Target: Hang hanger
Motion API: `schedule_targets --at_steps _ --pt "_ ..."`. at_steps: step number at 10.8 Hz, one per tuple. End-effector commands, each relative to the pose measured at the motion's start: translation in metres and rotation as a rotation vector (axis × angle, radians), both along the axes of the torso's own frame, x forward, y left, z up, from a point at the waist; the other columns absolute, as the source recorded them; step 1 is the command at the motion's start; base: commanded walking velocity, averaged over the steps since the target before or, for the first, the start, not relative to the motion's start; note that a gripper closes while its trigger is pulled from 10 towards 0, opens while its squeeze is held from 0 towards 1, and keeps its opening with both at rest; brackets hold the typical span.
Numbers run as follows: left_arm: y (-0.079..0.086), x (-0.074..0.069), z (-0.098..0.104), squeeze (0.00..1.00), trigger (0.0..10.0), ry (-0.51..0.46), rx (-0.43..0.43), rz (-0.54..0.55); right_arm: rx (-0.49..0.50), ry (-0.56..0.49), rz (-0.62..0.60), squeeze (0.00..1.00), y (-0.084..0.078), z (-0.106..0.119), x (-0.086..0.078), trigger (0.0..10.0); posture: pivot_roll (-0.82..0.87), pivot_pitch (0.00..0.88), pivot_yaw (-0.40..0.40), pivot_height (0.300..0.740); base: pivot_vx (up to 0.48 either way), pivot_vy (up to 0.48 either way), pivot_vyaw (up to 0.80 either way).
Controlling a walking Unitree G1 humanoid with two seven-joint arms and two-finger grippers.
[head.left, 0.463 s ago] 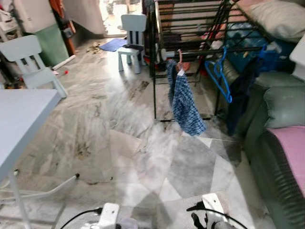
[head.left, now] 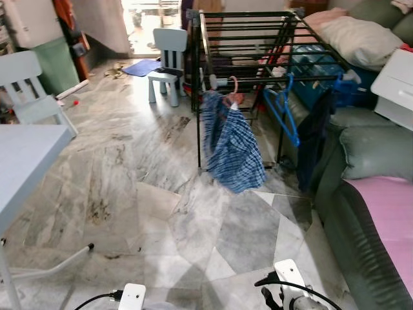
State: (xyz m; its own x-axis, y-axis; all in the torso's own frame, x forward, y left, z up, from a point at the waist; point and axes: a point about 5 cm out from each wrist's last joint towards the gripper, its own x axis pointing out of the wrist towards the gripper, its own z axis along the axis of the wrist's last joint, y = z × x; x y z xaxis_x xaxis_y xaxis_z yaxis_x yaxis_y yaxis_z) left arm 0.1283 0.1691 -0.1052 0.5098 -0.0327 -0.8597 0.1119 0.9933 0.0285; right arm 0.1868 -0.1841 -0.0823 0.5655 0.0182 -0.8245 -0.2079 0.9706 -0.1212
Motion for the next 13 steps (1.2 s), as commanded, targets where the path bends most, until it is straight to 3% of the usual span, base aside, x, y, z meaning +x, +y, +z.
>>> schedule_targets --at_steps 1,2,3,4,5,7,9,12,13 --pt "-0.018 -0.028 -0.010 0.00 10.0 0.092 -0.032 -0.024 0.017 -0.011 -0.037 0.00 0.002 0.001 0.003 10.0 -0.09 0.000 0.005 0.740 0.000 0.000 0.00" --pt "-0.024 -0.014 -0.005 0.00 10.0 0.021 -0.064 0.015 0.032 -0.041 -0.084 0.00 0.000 0.004 0.009 10.0 -0.09 0.000 0.014 0.740 0.000 0.000 0.00" --pt "-0.017 0.054 0.022 0.00 10.0 -0.188 -0.096 0.079 0.067 -0.140 -0.190 0.00 -0.006 0.020 0.035 10.0 -0.10 0.000 0.031 0.740 0.000 0.000 0.00" --pt "0.011 0.141 0.076 0.00 10.0 -0.357 -0.114 0.131 0.083 -0.192 -0.210 0.00 -0.006 0.031 0.051 10.0 -0.11 0.000 0.043 0.740 0.000 0.000 0.00" --pt "0.014 0.167 0.098 0.00 10.0 -0.410 -0.124 0.121 0.083 -0.213 -0.211 0.00 -0.005 0.036 0.060 10.0 -0.11 0.000 0.048 0.740 0.000 0.000 0.00" --pt "0.004 0.148 0.080 0.00 10.0 -0.341 -0.074 0.059 0.067 -0.183 -0.172 0.00 0.001 0.030 0.052 10.0 -0.11 0.000 0.052 0.740 0.000 0.000 0.00" --pt "0.004 0.112 0.052 0.00 10.0 -0.211 -0.043 0.014 0.068 -0.135 -0.137 0.00 0.008 0.020 0.038 10.0 -0.11 0.000 0.049 0.740 0.000 0.000 0.00" --pt "0.009 0.071 0.027 0.00 10.0 -0.050 -0.005 0.010 0.071 -0.050 -0.127 0.00 0.011 0.008 0.019 10.0 -0.11 0.000 0.040 0.740 0.000 0.000 0.00" --pt "0.010 0.063 0.023 0.00 10.0 -0.026 -0.005 0.009 0.075 -0.032 -0.144 0.00 0.010 0.006 0.015 10.0 -0.10 0.000 0.038 0.740 0.000 0.000 0.00"
